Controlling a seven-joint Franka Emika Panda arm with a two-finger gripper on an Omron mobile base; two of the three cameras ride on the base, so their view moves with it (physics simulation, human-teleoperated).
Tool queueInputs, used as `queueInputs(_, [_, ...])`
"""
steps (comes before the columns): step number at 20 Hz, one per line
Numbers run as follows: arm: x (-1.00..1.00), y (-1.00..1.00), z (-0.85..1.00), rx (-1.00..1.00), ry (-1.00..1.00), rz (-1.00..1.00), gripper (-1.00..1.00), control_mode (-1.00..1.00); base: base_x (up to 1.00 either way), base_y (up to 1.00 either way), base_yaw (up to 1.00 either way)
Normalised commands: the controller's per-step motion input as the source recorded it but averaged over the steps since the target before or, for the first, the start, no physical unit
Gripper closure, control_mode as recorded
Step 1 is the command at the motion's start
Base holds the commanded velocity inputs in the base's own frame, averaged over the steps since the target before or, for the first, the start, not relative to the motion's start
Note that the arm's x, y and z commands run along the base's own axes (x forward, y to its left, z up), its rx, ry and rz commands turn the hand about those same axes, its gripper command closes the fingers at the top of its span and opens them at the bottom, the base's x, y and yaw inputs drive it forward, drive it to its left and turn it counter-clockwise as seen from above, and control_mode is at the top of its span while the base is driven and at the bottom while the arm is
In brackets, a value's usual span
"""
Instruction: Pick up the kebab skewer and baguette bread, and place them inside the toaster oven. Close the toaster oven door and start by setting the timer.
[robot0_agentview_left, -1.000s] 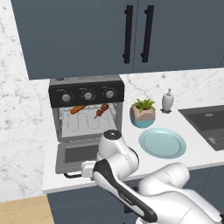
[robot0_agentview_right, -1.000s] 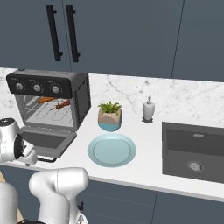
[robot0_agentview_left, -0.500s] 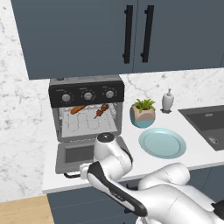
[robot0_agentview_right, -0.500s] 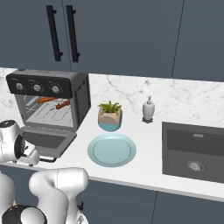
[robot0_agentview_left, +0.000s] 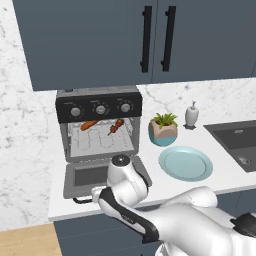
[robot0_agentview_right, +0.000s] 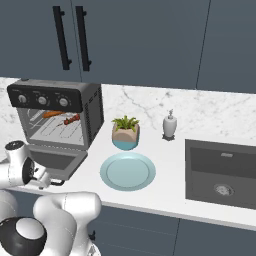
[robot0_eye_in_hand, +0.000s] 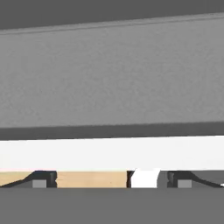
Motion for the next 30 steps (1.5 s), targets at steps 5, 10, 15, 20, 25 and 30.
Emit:
queueInputs(5, [0.37,0.0,-0.19,0.0,-0.03,0.0,-1.0,-1.0,0.0,0.0,0.0])
queueInputs(10, [0.33,0.0,-0.15,0.0,-0.02,0.0,-1.0,-1.0,0.0,0.0,0.0])
queueInputs(15, [0.32,0.0,-0.03,0.0,-0.04,0.0,-1.0,-1.0,0.0,0.0,0.0])
queueInputs(20, [0.23,0.0,0.0,0.0,-0.11,0.0,-1.0,-1.0,0.0,0.0,0.0])
queueInputs(25, [0.24,0.0,0.0,0.0,-0.27,0.0,-1.0,-1.0,0.0,0.0,0.0])
queueInputs(30, [0.59,-0.1,0.2,0.0,-0.21,-0.02,-1.0,-1.0,0.0,0.0,0.0])
